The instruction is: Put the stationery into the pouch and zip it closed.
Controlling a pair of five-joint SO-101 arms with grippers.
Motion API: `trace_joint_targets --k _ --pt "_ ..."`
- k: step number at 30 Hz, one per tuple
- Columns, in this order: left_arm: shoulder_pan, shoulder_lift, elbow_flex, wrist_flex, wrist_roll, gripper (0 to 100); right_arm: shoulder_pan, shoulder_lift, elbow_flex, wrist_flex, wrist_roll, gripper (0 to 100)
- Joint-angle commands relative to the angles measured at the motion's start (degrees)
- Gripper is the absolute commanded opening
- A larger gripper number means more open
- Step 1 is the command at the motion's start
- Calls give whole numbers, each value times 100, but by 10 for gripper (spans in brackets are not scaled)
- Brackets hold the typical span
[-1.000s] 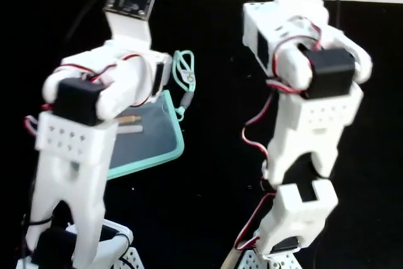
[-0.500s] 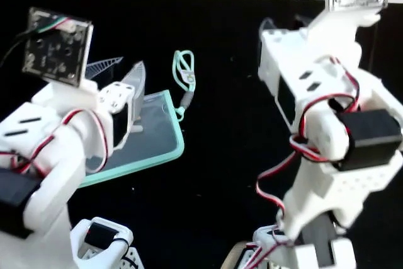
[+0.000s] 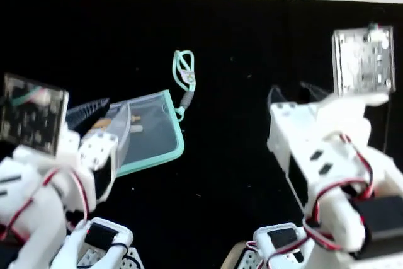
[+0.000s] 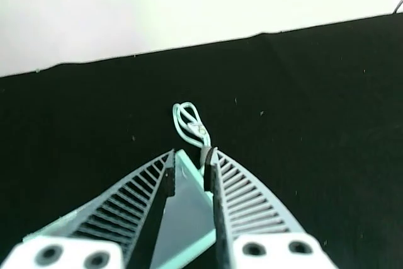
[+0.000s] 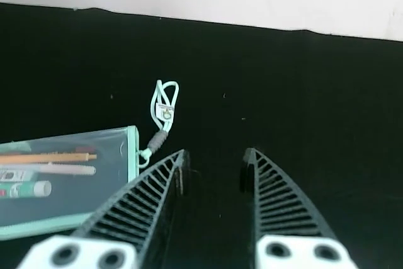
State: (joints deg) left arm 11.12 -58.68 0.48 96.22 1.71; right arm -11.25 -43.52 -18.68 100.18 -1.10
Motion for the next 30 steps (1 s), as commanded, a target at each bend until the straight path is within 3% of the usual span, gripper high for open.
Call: trace_joint_targets --k 1,15,20,23,30 --pt "-57 -690 936 -35 -53 104 -22 -426 664 57 70 142" --pt "-66 -3442 4268 -1073 -53 98 4 -2571 4233 -1508 70 142" --pt "-66 -3925 5174 -1837 -598 8 4 -3433 5481 -2334 70 142" --pt "-66 -4092 5789 -2154 -958 9 4 -3855 6202 -2870 79 142" --pt "-66 -4242 6765 -2655 -985 9 4 -4585 7793 -3943 79 142"
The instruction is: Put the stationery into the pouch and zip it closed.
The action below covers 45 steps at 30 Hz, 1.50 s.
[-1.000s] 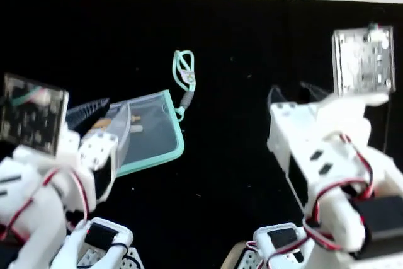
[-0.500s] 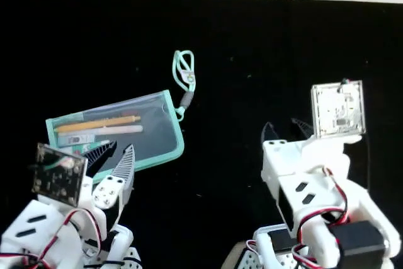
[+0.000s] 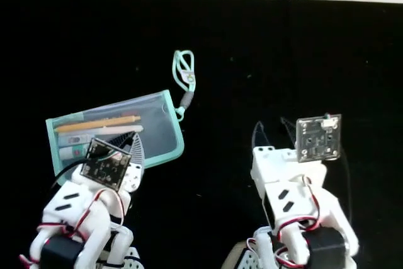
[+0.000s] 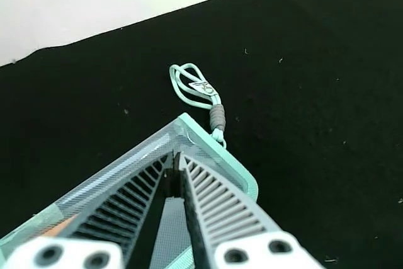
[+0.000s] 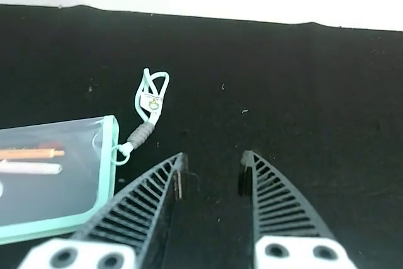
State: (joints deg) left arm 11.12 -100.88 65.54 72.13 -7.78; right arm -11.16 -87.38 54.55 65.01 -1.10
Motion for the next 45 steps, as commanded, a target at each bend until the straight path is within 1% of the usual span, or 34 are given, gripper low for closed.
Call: trace_joint_targets --k 1,4,9,13,19,24,28,32,36,39,41,45 --pt "-66 -31 426 -316 -35 9 -4 -277 690 -541 79 142" --pt "-101 -31 989 -563 -35 9 -4 -453 1358 -822 79 142" --pt "-576 -163 1903 -1073 -35 9 -4 -629 2281 -1051 79 142" --pt "-769 -268 2457 -1213 -26 9 -4 -725 2853 -1086 79 142" --pt "-769 -268 2835 -1213 -9 9 -4 -971 3574 -1077 79 134" --pt "-769 -268 3055 -1213 -9 9 -4 -1314 4110 -1077 79 3" --pt "-769 -268 3160 -1178 -9 9 -13 -1727 4532 -1059 70 15" --pt "-769 -268 3160 -1160 -9 9 -13 -1763 4822 -1059 70 15" --pt "-743 -268 3160 -870 -18 12 -13 -1745 4831 -1051 70 15" --pt "-760 -268 3160 -237 -26 13 -13 -1692 4840 -1024 70 15" --pt "-769 -268 3160 211 -35 13 -13 -1692 4840 -769 70 15" --pt "-989 -259 3160 325 -26 10 -22 -1692 4840 -48 70 15"
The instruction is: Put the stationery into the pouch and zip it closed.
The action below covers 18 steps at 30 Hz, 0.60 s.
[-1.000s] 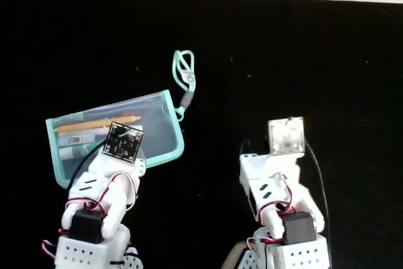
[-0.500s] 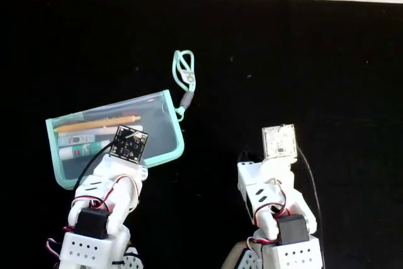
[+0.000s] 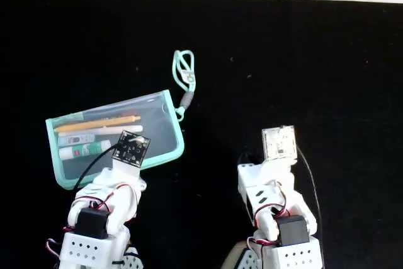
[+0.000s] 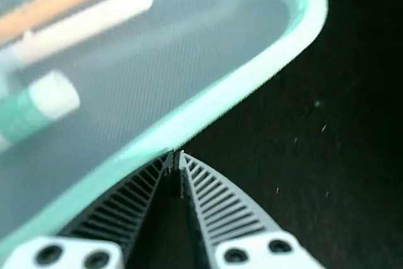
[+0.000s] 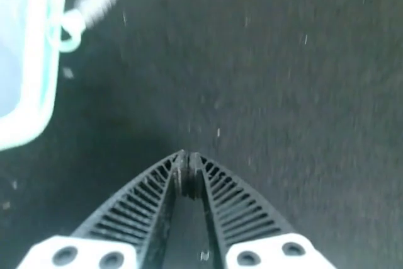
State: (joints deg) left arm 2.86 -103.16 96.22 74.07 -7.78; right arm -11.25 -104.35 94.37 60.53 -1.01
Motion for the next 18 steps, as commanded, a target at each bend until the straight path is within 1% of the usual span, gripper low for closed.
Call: trace_joint_targets --k 1,4,18 --pt "-242 -31 92 185 -26 10 -13 4 857 611 62 15" --pt "-365 -31 92 193 -26 10 13 -48 848 1086 62 15" --pt "-356 -40 92 193 -26 10 13 -48 848 1095 62 15"
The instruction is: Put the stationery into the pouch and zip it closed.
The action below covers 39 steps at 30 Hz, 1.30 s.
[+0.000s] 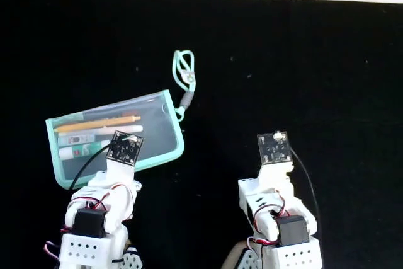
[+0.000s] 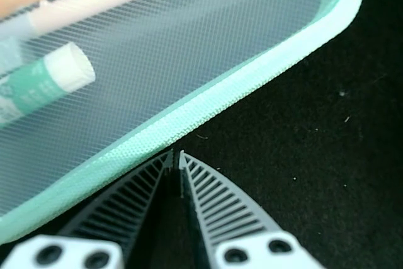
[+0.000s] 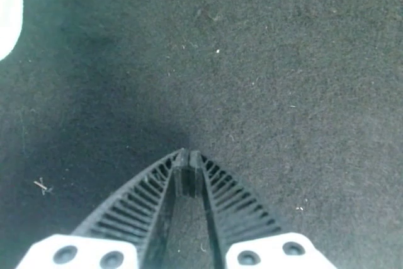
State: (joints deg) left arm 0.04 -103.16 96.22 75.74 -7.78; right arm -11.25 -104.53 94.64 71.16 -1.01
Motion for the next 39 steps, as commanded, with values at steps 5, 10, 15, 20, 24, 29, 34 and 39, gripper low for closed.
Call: trace_joint_targets --k 5,10,15,20,24,29,34,39 --pt "-75 -40 92 26 -26 10 13 -31 822 31 62 15" --pt "-75 -40 92 26 -26 10 13 -31 822 31 62 15" --pt "-75 -40 92 26 -26 10 13 -31 822 31 62 15" --pt "-75 -40 92 26 -26 10 13 -31 822 31 62 15" --pt "-75 -40 92 26 -26 10 13 -31 822 31 62 15" --pt "-75 -40 92 26 -26 10 13 -31 822 31 62 15" --pt "-75 -40 92 26 -26 10 13 -31 822 31 62 15" --pt "-75 -40 92 26 -26 10 13 -31 822 31 62 15"
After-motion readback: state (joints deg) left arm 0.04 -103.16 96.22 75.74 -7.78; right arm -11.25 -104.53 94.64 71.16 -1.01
